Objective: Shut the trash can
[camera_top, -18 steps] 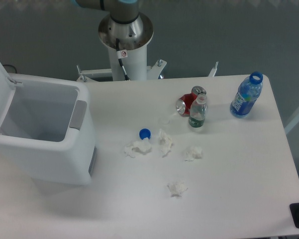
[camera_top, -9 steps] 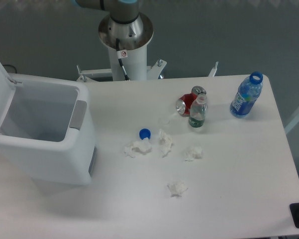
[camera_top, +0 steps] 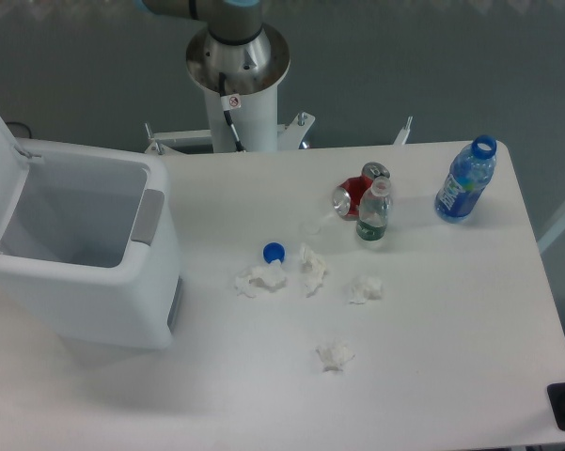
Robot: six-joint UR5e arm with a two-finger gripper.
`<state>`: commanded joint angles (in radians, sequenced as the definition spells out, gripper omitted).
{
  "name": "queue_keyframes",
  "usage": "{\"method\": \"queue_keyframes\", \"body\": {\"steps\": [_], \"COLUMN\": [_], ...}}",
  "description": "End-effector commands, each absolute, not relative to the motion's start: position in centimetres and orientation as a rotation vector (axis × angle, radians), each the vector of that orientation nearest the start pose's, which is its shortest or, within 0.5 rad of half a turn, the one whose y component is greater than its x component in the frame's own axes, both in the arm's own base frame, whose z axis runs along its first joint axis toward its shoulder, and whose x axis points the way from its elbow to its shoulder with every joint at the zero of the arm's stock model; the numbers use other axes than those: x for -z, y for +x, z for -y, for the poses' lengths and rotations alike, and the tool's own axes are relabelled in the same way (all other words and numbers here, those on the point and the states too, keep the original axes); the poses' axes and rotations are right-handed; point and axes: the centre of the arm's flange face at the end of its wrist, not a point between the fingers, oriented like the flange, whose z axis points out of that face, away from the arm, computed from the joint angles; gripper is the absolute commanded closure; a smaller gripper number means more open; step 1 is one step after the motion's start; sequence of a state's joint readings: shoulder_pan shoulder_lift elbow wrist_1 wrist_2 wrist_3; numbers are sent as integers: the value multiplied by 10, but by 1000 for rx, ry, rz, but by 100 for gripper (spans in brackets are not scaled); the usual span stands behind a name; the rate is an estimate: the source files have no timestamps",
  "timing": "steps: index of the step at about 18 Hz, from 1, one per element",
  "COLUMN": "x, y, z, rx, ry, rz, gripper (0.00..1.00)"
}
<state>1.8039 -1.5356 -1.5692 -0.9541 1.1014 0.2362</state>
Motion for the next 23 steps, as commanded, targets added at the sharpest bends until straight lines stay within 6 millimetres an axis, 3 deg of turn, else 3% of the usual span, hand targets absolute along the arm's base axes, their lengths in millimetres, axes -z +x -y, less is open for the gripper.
{"method": "queue_keyframes", "body": {"steps": [6, 8, 23], "x": [-581, -583, -571], "y": [46, 31, -30], "z": [-533, -533, -533], "rx": [307, 291, 162], "ry": [-2414, -2410, -2452], "rz": [-161, -129, 31], "gripper": [0, 0, 0]}}
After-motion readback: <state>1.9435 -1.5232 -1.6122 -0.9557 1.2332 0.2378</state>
